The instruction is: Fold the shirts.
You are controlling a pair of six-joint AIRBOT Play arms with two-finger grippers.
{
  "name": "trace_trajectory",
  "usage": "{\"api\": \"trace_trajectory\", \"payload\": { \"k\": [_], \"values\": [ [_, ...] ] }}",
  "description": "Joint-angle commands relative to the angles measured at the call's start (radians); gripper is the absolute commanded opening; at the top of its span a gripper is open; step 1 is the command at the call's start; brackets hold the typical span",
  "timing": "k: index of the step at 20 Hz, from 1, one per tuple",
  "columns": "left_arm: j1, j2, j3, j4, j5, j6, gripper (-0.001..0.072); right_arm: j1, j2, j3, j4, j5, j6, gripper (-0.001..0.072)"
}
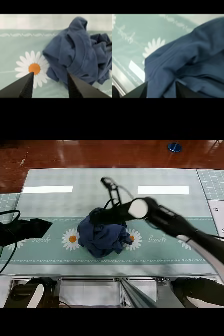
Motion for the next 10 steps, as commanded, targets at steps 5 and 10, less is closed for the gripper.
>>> {"api": "trace_trajectory", "payload": {
  "k": [5,10],
  "values": [
    [-0.001,-0.076,-0.203,-0.208,-0.004,-0.026,0.0506,-0.472,0.426,-0.198,-0.546,0.278,0.294,0.0405],
    [-0.001,-0.286,-0.401,-0.677,0.077,0.418,0.0506,-0.559,0.604,-0.609,-0.406,0.216,0.339,0.0405]
  ]
}}
